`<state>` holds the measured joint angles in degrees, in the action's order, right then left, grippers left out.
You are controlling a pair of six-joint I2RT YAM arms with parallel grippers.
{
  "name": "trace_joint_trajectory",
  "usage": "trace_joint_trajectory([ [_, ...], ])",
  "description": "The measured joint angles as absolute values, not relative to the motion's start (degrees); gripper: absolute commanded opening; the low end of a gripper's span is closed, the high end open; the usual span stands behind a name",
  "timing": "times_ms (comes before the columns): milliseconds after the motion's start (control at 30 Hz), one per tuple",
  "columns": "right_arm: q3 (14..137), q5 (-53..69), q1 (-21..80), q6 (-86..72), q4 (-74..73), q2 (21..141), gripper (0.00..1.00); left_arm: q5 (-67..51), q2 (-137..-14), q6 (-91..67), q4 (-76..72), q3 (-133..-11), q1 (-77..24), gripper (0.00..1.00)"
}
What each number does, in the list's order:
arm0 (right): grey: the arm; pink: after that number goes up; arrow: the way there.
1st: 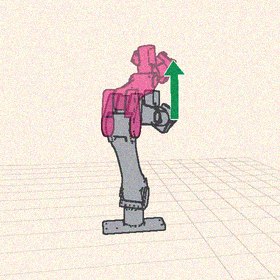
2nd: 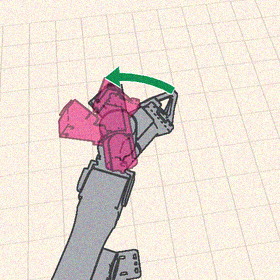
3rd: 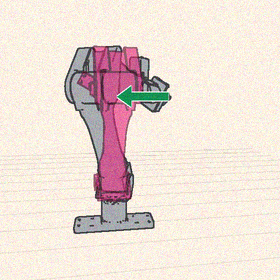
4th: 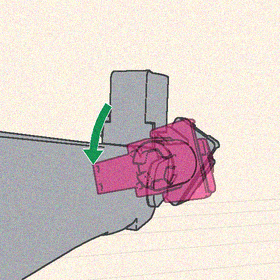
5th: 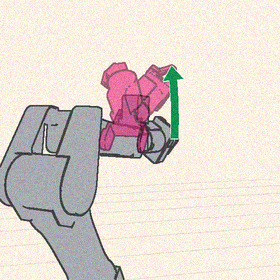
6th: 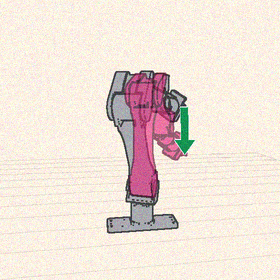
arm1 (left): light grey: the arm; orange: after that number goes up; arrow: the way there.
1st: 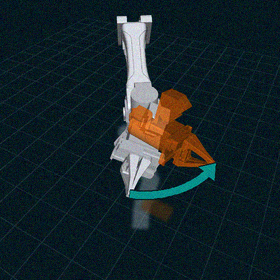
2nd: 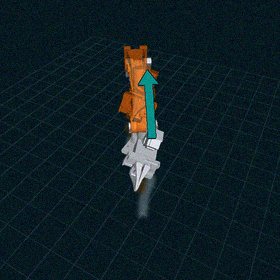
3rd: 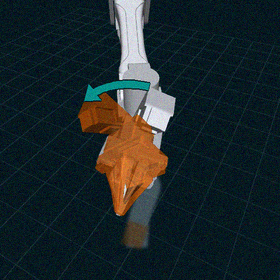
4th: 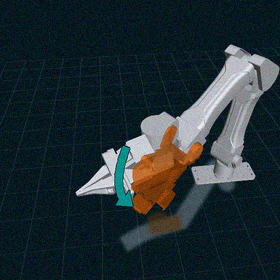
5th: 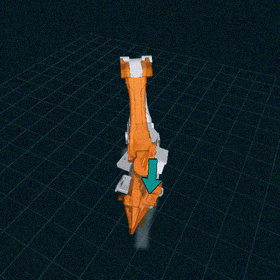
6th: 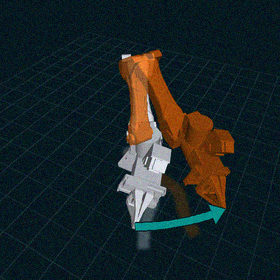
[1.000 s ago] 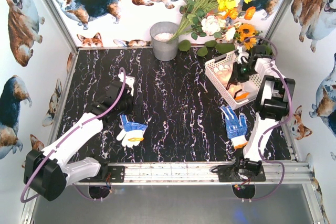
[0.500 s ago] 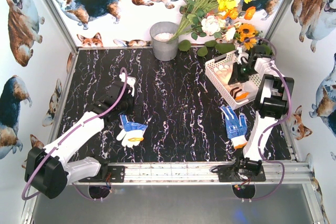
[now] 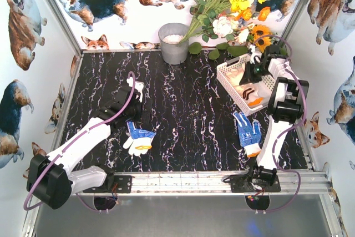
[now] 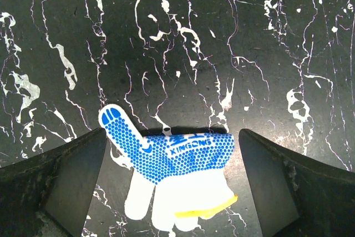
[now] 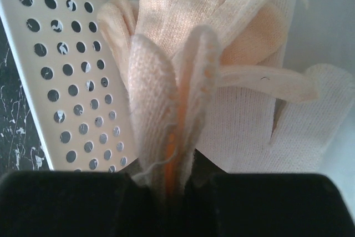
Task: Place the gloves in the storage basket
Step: Place the glove in the bin.
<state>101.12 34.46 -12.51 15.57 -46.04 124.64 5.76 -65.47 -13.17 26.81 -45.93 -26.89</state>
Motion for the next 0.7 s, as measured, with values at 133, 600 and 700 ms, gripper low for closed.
trace_joint_trajectory([
  [133,103.13,34.33,-12.47,15.57,-46.28,126.63,0.00,5.78,-65.52,-13.10,26.81,-45.93,-26.89,1.00],
  [600,105.06,31.40,-12.32,16.27,-48.56,128.03,0.32,5.76,-65.54,-13.02,26.81,-45.93,-26.76,1.00],
  [700,105.14,30.98,-12.32,16.23,-49.23,128.03,0.37,5.76,-65.54,-13.02,26.81,-45.93,-26.76,1.00],
])
